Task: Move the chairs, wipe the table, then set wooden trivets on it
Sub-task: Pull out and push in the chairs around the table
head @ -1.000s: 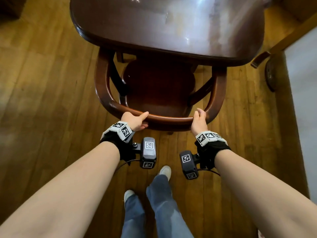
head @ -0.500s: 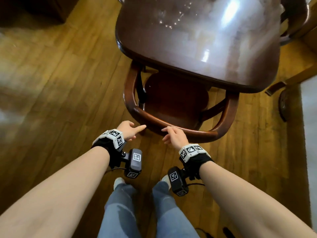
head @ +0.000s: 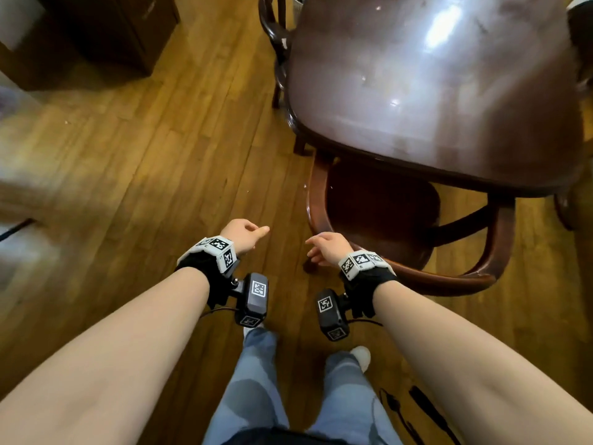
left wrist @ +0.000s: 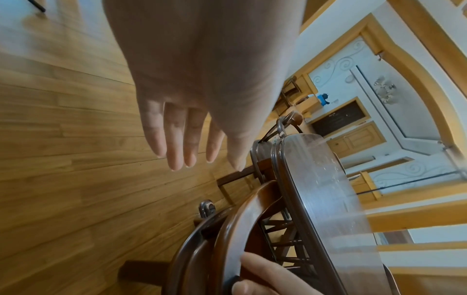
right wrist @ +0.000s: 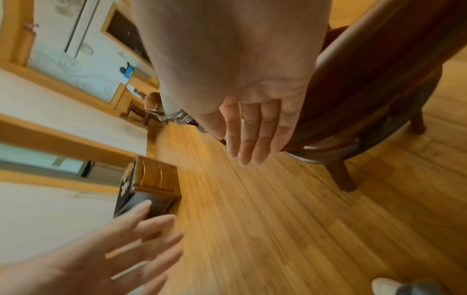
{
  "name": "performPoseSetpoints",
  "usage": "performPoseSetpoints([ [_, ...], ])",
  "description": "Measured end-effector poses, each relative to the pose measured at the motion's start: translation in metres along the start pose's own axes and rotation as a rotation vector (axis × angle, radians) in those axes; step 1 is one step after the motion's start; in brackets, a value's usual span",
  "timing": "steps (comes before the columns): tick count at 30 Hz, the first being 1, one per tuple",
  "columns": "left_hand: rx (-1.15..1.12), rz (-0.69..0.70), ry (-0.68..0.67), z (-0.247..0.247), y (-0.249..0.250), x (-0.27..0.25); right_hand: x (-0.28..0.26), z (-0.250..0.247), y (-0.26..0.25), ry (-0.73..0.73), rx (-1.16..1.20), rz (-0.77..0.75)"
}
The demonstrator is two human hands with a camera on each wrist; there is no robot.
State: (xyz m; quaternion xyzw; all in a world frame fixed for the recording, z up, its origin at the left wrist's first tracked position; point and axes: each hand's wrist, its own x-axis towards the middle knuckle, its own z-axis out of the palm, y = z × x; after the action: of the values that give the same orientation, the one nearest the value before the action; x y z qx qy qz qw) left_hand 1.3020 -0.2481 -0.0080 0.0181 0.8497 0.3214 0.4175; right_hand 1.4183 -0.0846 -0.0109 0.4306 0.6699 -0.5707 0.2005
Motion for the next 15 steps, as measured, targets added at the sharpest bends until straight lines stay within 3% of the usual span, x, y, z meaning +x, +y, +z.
performPoseSetpoints([
  [3,0.041,0.021,-0.04,-0.004,0.006,0.016,0.004,0.01,-0.003,0.113,0.079,-0.036],
  [7,0.118,0.095,-0.148,0.033,0.028,0.016,-0.002,-0.019,0.028,0.341,0.072,-0.031],
  [11,0.179,0.171,-0.259,0.092,0.057,0.007,-0.019,-0.081,0.081,0.587,0.086,0.117],
  [15,0.219,0.167,-0.275,0.153,0.078,-0.004,-0.037,-0.145,0.135,0.741,0.07,0.29],
])
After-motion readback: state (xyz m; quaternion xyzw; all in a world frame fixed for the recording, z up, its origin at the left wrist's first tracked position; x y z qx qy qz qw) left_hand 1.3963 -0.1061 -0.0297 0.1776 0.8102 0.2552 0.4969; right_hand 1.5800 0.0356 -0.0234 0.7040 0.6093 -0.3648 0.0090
